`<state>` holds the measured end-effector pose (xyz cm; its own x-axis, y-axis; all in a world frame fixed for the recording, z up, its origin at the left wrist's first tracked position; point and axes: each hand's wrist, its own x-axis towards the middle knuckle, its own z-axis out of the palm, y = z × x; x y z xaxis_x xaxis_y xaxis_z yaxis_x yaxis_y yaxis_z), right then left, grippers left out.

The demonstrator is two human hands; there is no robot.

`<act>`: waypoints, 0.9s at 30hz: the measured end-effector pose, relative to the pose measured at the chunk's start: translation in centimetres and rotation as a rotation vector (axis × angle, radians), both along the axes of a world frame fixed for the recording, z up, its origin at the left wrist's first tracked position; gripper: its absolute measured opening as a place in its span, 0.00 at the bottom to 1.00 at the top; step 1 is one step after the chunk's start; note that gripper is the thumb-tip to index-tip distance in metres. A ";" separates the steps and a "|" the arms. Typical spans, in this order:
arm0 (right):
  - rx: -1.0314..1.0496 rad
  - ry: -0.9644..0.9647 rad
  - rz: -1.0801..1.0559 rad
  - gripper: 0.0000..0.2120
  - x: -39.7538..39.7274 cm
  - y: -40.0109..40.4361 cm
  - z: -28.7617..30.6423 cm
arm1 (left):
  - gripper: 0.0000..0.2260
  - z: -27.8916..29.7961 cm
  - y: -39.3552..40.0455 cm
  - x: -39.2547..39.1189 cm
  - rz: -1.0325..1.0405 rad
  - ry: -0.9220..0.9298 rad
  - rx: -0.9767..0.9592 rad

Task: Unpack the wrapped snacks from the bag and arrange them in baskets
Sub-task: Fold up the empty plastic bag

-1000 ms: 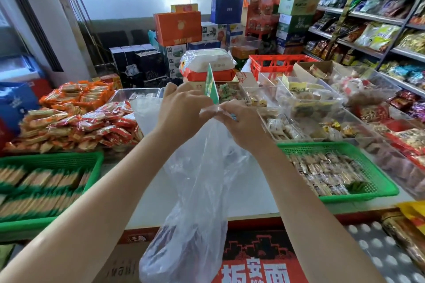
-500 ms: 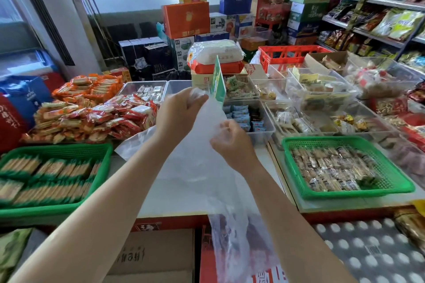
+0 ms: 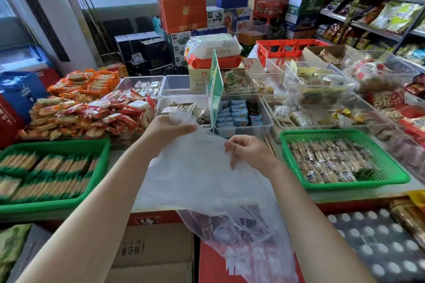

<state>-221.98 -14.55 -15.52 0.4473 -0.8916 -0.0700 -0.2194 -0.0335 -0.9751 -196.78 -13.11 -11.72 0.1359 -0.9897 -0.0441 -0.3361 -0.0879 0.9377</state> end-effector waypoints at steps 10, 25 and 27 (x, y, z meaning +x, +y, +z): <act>0.133 0.218 0.007 0.14 -1.0 1.7 -4.5 | 0.04 -6.4 3.3 -2.7 -0.045 0.498 0.260; 0.048 0.891 0.143 0.13 -3.5 2.1 2.4 | 0.17 -12.6 7.1 -7.7 -0.025 0.910 0.537; 0.086 0.960 0.209 0.14 -0.7 1.5 -2.3 | 0.13 -17.0 8.4 -5.9 0.153 0.727 0.470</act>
